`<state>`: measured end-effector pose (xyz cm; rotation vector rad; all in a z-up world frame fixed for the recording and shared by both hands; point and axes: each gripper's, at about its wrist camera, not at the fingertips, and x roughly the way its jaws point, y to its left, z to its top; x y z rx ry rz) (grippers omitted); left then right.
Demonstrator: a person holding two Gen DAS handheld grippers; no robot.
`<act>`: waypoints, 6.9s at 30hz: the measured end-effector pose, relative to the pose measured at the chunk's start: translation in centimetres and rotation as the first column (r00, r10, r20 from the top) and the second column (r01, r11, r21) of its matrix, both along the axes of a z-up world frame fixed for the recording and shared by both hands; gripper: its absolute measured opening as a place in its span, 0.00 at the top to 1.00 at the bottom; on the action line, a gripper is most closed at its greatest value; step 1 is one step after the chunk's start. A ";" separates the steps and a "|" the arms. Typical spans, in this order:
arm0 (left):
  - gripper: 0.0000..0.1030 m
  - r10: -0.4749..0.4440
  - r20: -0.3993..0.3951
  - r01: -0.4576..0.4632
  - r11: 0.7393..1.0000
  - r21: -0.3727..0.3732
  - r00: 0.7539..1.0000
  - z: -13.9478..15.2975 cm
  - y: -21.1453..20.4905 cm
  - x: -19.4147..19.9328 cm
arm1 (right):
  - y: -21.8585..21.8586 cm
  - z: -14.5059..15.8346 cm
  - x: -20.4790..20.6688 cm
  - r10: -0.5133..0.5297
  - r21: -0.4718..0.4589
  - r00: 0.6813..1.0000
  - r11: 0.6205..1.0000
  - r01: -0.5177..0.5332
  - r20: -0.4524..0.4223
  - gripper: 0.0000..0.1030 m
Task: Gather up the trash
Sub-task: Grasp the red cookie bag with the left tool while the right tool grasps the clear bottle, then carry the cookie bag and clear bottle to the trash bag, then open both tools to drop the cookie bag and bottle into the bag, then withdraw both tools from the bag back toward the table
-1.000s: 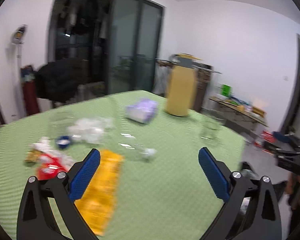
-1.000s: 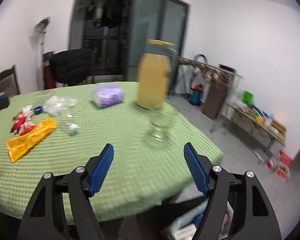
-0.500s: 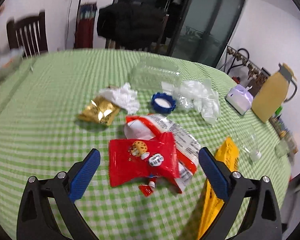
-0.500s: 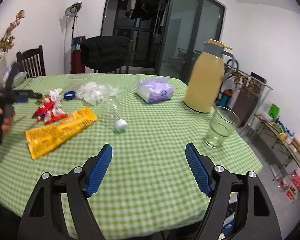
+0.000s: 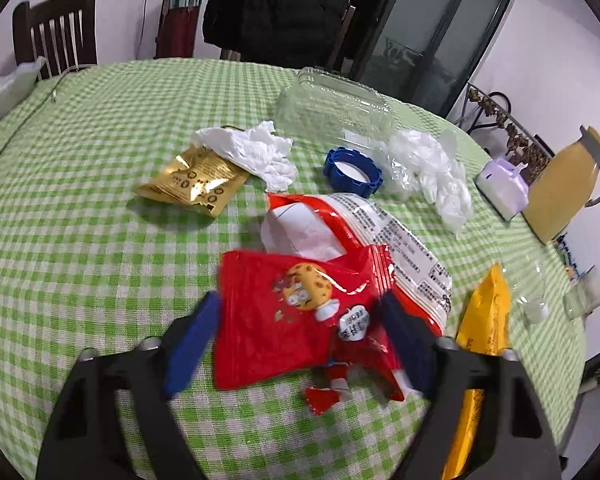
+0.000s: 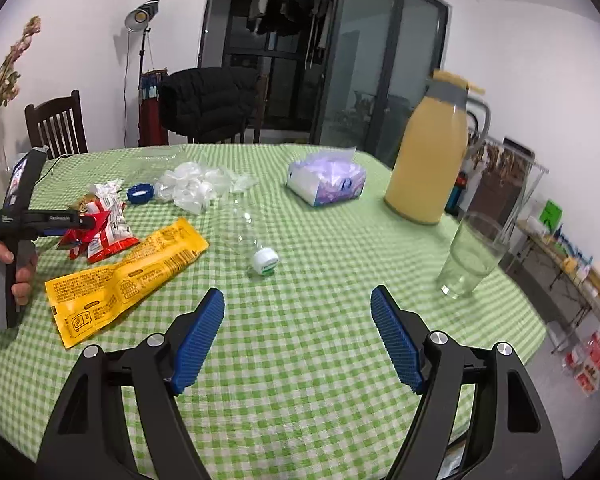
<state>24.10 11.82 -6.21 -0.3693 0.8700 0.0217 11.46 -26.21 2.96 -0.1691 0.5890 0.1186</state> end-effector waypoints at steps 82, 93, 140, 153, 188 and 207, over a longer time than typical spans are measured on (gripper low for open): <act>0.57 -0.309 0.426 0.378 0.922 -0.086 0.850 15.2 -22.1 -9.8 | -33.4 -0.1 -14.1 -0.498 0.159 0.867 0.858 0.489 0.023 0.65; 0.57 -0.571 0.374 0.645 0.757 -0.103 0.731 13.1 -37.9 -12.9 | -40.6 -5.7 -18.7 -0.619 0.172 0.779 0.761 0.626 -0.099 0.65; 0.32 -0.894 -0.146 0.870 0.446 -0.210 0.423 -11.4 -66.9 -20.7 | -46.4 -20.8 -21.6 -0.612 0.166 0.607 0.622 0.765 -0.506 0.65; 0.25 -0.886 -0.005 0.882 0.462 -0.091 0.463 -5.1 -63.4 -20.7 | -44.7 -16.6 -21.0 -0.646 0.136 0.637 0.649 0.748 -0.422 0.65; 0.08 -0.530 0.376 0.519 0.843 0.141 0.760 11.2 -33.6 -15.4 | -25.8 1.4 -10.8 -0.520 0.098 0.853 0.851 0.515 0.033 0.25; 0.07 -0.179 0.210 0.143 0.974 0.177 0.961 9.4 -5.5 -4.8 | -7.2 1.9 -2.2 -0.125 0.012 0.992 0.992 0.124 0.031 0.25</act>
